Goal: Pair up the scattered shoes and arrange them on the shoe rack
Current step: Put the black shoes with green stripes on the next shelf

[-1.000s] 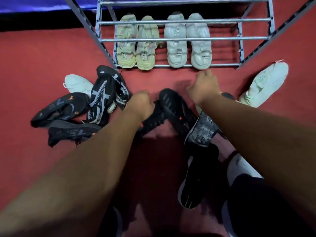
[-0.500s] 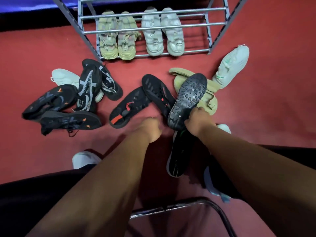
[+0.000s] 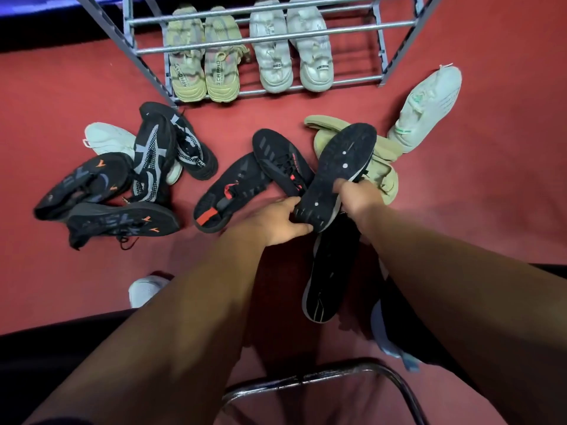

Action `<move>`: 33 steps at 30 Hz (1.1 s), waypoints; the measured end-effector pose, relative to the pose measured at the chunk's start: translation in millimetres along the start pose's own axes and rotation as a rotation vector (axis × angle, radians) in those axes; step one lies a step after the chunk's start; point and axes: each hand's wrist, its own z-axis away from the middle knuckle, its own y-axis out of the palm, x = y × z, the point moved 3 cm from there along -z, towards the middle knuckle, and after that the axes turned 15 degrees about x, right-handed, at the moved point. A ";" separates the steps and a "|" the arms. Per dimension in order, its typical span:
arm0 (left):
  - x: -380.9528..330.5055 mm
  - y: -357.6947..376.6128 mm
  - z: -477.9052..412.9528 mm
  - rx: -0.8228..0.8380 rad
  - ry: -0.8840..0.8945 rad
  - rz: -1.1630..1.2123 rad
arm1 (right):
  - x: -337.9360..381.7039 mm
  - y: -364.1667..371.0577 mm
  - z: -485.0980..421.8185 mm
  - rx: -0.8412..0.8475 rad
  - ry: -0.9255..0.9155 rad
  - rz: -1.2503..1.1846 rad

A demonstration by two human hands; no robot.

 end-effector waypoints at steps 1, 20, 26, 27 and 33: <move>2.3 -3.2 -1.0 0.001 -0.018 -0.053 | 0.4 3.5 0.0 0.011 -0.035 0.029; 66.8 -35.4 15.0 -0.411 -0.169 0.336 | 20.2 70.0 -13.8 0.124 -0.331 0.343; 56.0 -38.9 12.8 -0.287 -0.249 0.191 | 12.4 33.5 -3.5 -0.013 -0.172 0.637; 53.0 -32.4 11.3 -0.207 -0.257 0.191 | 8.6 29.5 -1.9 0.025 -0.107 0.742; 38.1 8.6 4.6 -0.054 -0.230 -0.040 | -19.8 11.7 17.7 0.120 0.093 1.047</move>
